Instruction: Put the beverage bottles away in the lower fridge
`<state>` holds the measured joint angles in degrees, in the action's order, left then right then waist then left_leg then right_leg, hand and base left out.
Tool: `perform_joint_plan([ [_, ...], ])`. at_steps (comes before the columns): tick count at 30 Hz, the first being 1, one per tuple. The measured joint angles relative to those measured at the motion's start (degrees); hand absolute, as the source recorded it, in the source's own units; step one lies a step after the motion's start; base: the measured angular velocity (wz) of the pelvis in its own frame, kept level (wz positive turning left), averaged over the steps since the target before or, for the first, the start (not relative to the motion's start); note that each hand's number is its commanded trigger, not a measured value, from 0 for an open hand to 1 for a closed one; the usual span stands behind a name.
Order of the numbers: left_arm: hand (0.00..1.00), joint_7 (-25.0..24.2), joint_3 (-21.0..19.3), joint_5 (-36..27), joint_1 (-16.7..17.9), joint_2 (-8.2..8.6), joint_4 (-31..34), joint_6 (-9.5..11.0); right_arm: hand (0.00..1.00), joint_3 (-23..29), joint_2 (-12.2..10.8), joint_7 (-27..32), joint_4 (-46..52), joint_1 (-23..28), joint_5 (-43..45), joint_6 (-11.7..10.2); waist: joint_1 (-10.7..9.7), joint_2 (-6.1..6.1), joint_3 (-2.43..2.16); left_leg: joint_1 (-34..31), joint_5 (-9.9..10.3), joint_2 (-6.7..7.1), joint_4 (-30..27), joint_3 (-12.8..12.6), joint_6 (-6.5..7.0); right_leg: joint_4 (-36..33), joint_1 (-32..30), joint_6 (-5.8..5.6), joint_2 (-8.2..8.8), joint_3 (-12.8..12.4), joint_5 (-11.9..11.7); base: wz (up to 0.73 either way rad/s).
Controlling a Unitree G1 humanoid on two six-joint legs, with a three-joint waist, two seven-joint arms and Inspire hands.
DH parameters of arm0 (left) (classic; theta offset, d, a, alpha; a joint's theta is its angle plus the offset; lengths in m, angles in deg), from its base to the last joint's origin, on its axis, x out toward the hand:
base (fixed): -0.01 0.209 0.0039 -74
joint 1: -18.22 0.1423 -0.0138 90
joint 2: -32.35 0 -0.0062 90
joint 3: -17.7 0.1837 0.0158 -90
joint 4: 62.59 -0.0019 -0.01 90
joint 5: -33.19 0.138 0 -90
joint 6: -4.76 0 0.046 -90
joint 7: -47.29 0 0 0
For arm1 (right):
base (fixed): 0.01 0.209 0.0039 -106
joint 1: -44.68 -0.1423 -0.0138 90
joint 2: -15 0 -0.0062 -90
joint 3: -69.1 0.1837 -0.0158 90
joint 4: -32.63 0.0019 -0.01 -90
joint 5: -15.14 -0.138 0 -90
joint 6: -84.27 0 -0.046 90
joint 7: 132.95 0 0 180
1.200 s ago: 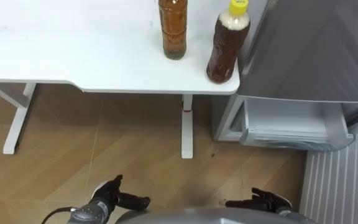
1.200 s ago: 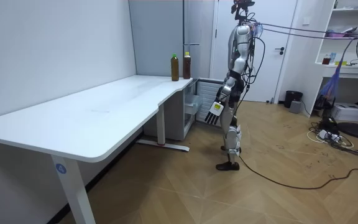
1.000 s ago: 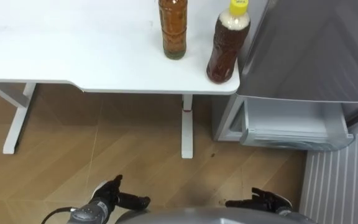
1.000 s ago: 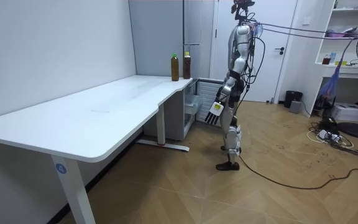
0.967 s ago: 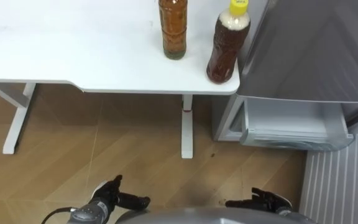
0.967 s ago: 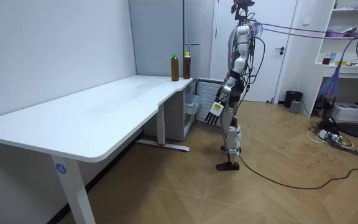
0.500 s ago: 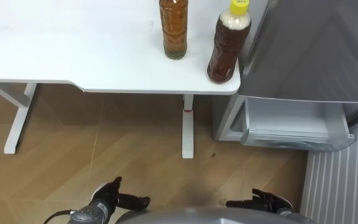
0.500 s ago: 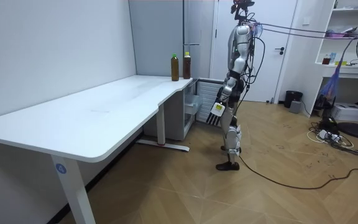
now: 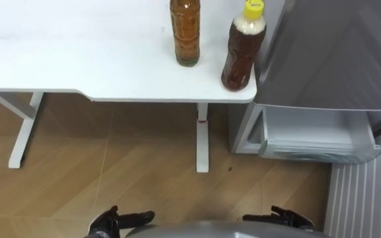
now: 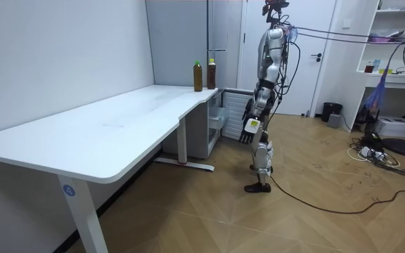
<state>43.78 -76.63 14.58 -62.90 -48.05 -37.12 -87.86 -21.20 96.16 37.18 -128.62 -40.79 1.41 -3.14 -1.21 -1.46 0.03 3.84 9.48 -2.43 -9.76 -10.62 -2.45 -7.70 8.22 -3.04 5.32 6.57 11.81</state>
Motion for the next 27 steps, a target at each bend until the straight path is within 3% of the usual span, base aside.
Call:
perform_joint_plan([
  [4,0.00,2.3,-4.5,-3.4,0.9,0.13,0.0,0.0,0.00,0.8,0.0,-0.2,0.2,0.2,1.1,0.0,0.2,0.14,0.10,0.7,0.2,0.03,0.0,-0.1,-0.01,0.1,0.7,-0.06,0.04,-0.1,0.1,-0.01],
  [7,0.00,6.3,-7.0,-11.5,1.7,0.10,0.0,0.0,0.00,1.6,0.0,0.3,0.1,0.8,-0.1,0.1,0.6,0.10,-0.05,1.1,0.3,0.14,0.0,-0.1,0.04,-0.1,1.1,-0.12,0.20,0.0,0.3,0.00],
  [12,0.00,11.4,-10.1,-23.8,2.1,0.13,0.0,-0.1,0.00,1.7,0.1,1.1,-0.1,1.1,-0.4,0.9,1.4,0.42,0.10,1.8,0.9,0.13,-0.7,0.0,0.09,-0.1,2.0,-0.21,0.24,-0.1,0.4,-0.02],
  [17,0.00,16.0,-11.3,-33.0,2.1,0.15,0.6,0.0,0.00,1.6,0.2,2.1,0.1,1.2,-0.5,1.2,1.7,0.35,0.12,1.8,1.5,0.15,-1.1,0.1,0.21,-0.2,2.1,-0.37,0.32,-0.2,0.5,0.00],
  [21,0.00,22.9,-15.7,-33.6,2.9,0.18,7.9,1.1,0.00,2.2,0.3,3.6,1.3,2.0,0.2,1.0,2.1,0.18,0.08,1.9,1.5,0.18,-1.1,0.5,0.20,-0.3,2.2,-0.36,0.27,-0.1,0.4,0.00],
  [24,0.00,26.7,-15.7,-32.9,3.0,-0.53,11.3,3.8,0.00,2.8,0.5,3.8,1.7,2.3,0.8,0.9,2.3,0.31,0.08,1.8,1.5,0.20,-1.1,0.5,0.18,-0.3,2.1,-0.36,0.26,0.0,0.4,0.00],
  [27,0.00,31.4,-15.8,-31.2,3.0,-0.74,16.6,4.4,0.00,2.8,0.6,3.9,3.1,3.4,1.1,0.6,2.9,0.65,-0.07,1.6,1.6,0.20,-1.1,0.6,0.13,-0.3,1.9,-0.36,0.23,-0.1,0.4,0.00],
])
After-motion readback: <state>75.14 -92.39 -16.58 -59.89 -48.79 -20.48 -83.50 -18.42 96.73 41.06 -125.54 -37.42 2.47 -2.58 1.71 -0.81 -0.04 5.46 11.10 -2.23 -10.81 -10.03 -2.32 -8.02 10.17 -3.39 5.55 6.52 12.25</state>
